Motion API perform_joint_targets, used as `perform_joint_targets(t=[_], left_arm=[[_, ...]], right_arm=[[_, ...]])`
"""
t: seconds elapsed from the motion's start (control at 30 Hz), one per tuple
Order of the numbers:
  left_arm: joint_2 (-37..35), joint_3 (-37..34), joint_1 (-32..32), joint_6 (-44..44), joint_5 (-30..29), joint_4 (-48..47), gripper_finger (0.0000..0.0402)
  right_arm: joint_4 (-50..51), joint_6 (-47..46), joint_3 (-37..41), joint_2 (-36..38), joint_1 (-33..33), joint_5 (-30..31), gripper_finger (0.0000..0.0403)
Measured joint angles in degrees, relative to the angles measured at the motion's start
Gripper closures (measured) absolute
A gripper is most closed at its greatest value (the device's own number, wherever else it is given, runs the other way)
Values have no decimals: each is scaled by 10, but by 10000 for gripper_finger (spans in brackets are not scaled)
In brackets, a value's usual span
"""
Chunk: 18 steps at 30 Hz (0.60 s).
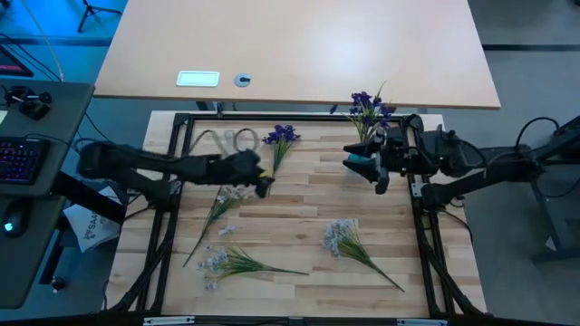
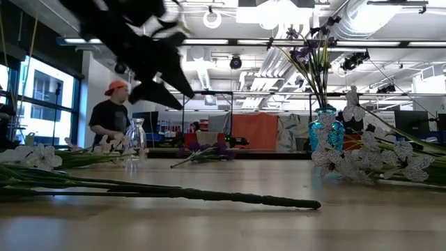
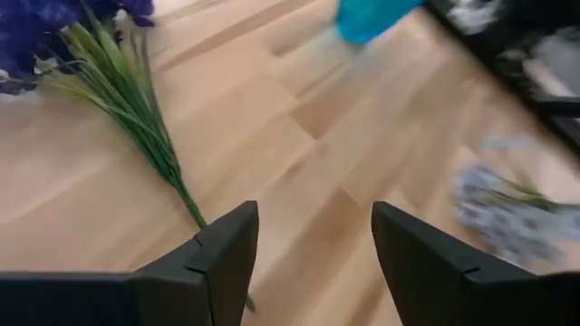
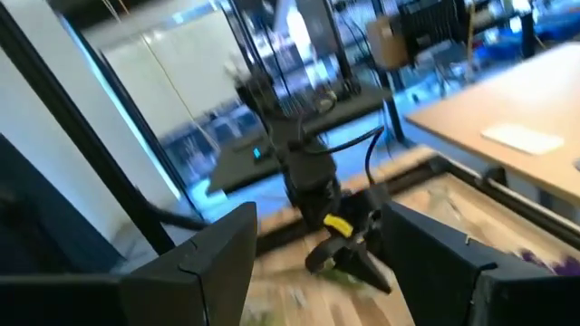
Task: Sort flowers into vase by color
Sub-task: Put the purple flowers into the blue flower vase
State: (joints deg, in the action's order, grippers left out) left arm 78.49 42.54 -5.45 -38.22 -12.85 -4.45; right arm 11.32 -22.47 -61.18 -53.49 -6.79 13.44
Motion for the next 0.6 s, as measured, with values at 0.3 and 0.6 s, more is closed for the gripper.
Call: perform_joint_targets(t=[0.3, 0.6], left_arm=[[187, 199, -68, 85, -68, -168, 199], [273, 231, -106, -8, -2, -233, 199]], right_arm=[[97, -4, -19, 0, 0, 1, 171], [118, -21, -19, -1, 0, 22, 171]])
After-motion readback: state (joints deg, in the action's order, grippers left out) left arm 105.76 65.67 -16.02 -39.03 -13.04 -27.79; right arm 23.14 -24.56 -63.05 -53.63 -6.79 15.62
